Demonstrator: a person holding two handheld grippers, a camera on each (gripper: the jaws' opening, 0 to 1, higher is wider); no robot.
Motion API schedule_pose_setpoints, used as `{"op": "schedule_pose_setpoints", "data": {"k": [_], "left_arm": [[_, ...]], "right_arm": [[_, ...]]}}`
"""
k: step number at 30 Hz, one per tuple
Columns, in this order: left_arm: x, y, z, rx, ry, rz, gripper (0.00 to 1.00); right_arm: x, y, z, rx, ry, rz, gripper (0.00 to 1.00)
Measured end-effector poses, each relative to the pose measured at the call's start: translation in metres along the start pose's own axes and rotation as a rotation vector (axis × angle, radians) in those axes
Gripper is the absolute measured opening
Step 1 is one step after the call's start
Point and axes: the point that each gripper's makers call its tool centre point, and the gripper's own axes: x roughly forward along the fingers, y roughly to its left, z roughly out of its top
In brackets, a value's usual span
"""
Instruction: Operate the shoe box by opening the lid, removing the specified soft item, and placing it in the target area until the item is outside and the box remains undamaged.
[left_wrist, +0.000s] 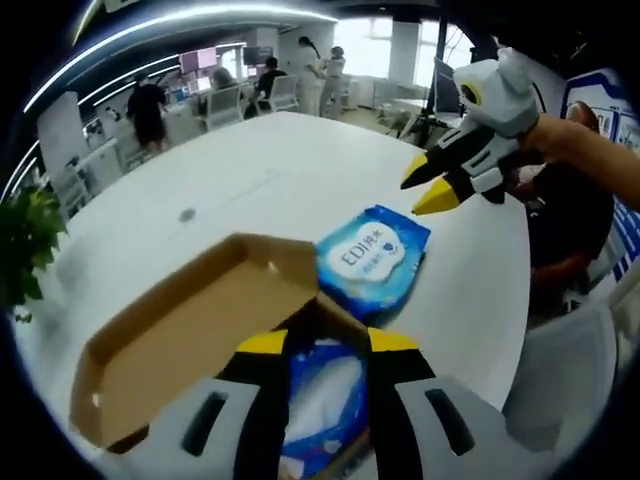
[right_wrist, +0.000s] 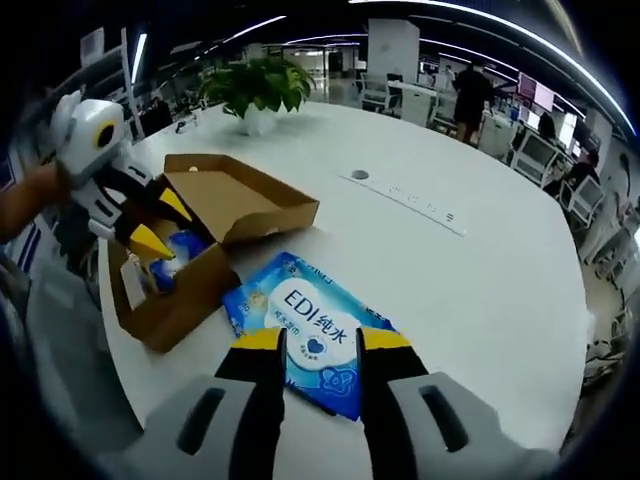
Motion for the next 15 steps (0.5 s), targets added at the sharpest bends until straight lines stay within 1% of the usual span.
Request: {"op": "schedule_pose_setpoints", "data": {"k": [7, 15], "left_arm": [[-0.009, 0.012, -0.020, -0.039, 0.024, 0.032, 0.26], [-0.018, 0.024, -0.046, -0.098, 0.056, 0.066, 0.25]], "right_arm": [[-0.004, 0.023, 0.019, -0.067, -0.021, 0.052, 0.26], [0.002, 0.049, 0.029, -0.142, -0.015, 0.112, 0.25]]}}
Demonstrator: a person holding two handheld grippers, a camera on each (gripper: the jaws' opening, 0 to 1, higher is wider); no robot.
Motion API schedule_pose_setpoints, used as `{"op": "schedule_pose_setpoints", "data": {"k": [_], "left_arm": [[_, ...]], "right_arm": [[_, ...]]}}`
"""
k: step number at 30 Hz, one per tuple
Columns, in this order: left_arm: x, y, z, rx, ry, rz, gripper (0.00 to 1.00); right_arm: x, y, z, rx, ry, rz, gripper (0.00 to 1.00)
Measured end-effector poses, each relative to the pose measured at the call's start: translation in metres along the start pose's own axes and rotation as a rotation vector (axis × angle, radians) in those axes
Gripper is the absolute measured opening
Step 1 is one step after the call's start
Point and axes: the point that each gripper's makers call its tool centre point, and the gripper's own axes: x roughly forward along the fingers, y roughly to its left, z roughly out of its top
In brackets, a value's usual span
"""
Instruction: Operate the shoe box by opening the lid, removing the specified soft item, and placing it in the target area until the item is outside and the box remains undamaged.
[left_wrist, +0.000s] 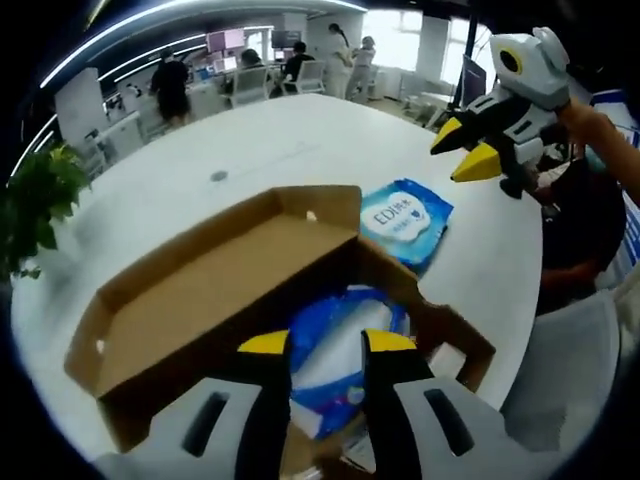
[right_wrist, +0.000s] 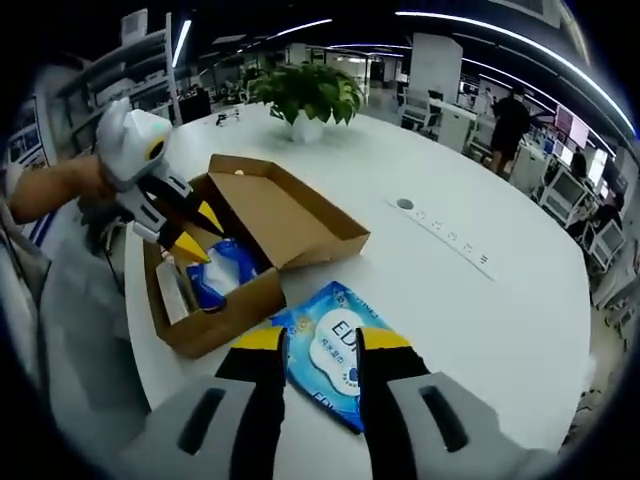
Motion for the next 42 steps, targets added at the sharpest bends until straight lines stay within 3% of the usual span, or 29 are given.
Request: {"op": "schedule_pose_setpoints", "data": {"k": [16, 26, 31, 42], "left_arm": [[0.003, 0.016, -0.034, -0.129, 0.027, 0.058, 0.22], [0.014, 0.028, -0.036, -0.216, 0.016, 0.092, 0.15], [0.016, 0.032, -0.039, -0.213, 0.030, 0.109, 0.06], [0.014, 0.035, -0.043, -0.222, 0.047, 0.103, 0.00]], "right_arm": [[0.036, 0.047, 0.014, -0.144, 0.031, 0.104, 0.23], [0.066, 0.070, 0.022, -0.208, 0.051, 0.154, 0.20], [0.080, 0.075, 0.025, -0.230, 0.056, 0.162, 0.19], [0.114, 0.086, 0.017, -0.278, 0.124, 0.173, 0.16]]}}
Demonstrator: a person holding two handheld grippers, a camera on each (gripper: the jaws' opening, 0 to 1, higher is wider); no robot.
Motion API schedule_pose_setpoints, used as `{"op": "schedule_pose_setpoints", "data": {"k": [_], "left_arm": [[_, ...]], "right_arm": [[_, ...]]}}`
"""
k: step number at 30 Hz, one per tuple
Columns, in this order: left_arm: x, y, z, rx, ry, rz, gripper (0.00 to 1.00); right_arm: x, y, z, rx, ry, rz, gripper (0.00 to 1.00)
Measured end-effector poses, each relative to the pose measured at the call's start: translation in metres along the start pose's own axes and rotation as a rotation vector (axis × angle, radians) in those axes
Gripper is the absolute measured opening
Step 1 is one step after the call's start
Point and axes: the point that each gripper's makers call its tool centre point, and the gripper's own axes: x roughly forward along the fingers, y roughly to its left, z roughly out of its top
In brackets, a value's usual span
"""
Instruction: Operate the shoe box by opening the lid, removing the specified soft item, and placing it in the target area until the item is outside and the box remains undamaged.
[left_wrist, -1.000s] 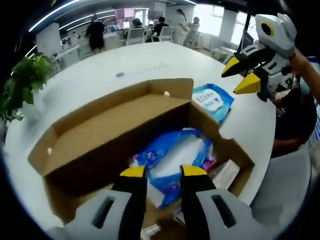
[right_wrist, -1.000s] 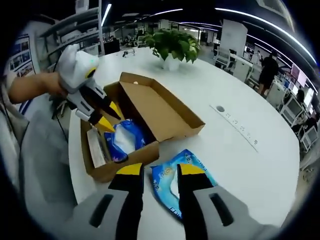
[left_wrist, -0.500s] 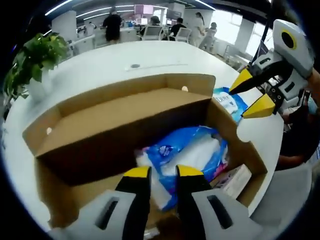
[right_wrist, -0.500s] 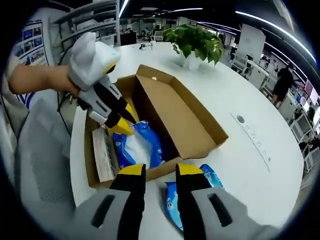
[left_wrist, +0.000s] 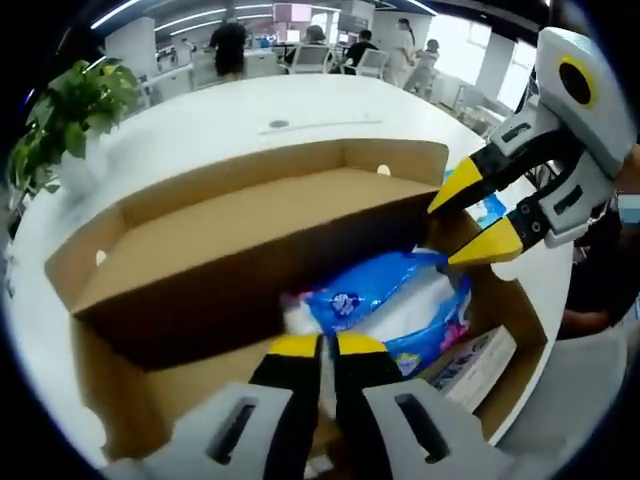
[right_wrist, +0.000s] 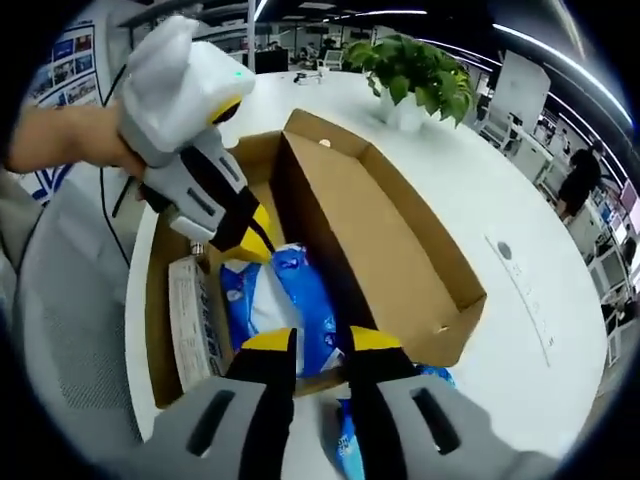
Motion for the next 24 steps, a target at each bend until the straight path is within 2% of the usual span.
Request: {"op": "schedule_pose_setpoints", "data": {"k": [9, 17, 24], "left_arm": [[-0.003, 0.005, 0.001, -0.036, -0.002, 0.004, 0.00], [-0.008, 0.009, 0.002, -0.084, -0.007, 0.004, 0.00], [-0.012, 0.009, 0.004, -0.096, -0.023, 0.001, 0.00]], "right_arm": [[0.015, 0.012, -0.003, -0.034, 0.045, 0.020, 0.14], [0.010, 0.023, 0.013, 0.006, -0.010, 0.061, 0.16], [0.023, 0.025, 0.000, -0.032, 0.046, 0.043, 0.13]]}}
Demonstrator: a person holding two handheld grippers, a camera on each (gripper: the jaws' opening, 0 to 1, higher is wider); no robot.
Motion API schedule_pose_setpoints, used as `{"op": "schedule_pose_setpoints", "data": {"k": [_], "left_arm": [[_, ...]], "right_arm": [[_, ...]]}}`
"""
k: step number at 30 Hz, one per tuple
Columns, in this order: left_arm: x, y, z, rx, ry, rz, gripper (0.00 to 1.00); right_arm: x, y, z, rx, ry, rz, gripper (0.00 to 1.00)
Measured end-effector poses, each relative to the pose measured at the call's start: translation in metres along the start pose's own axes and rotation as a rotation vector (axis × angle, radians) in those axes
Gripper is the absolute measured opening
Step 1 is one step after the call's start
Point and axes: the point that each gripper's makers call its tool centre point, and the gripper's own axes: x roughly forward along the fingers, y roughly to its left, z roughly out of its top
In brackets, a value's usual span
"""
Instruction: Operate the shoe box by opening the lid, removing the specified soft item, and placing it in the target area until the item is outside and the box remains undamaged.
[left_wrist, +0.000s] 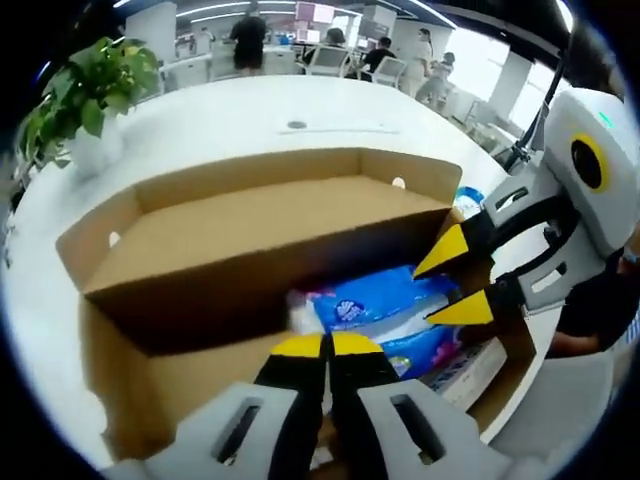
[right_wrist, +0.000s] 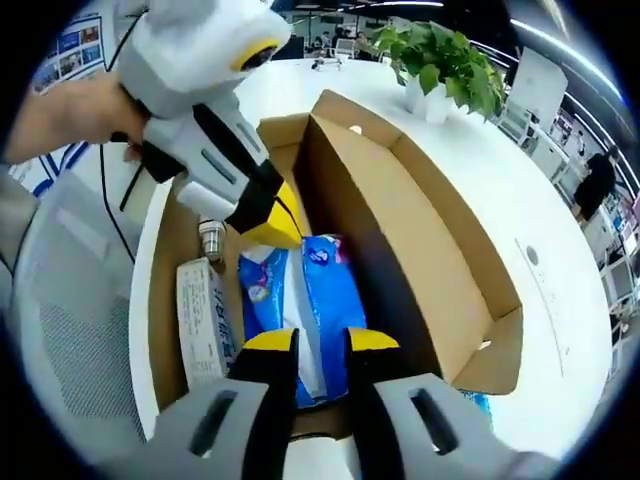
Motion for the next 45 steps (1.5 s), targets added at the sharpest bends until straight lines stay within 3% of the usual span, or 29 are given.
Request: {"op": "schedule_pose_setpoints", "data": {"k": [9, 24, 34, 45], "left_arm": [[-0.010, -0.002, 0.009, -0.006, -0.019, -0.013, 0.00], [-0.034, -0.003, 0.024, 0.036, -0.051, -0.015, 0.00], [-0.057, -0.007, 0.047, 0.058, -0.104, -0.017, 0.00], [-0.078, -0.022, 0.085, 0.093, -0.179, -0.031, 0.00]], "right_arm": [[0.001, -0.004, -0.004, 0.020, 0.002, -0.031, 0.00], [-0.025, -0.007, 0.020, 0.018, -0.060, -0.050, 0.00], [-0.049, -0.013, 0.040, 0.003, -0.090, -0.059, 0.00], [-0.084, -0.028, 0.054, -0.005, -0.126, -0.083, 0.00]]}}
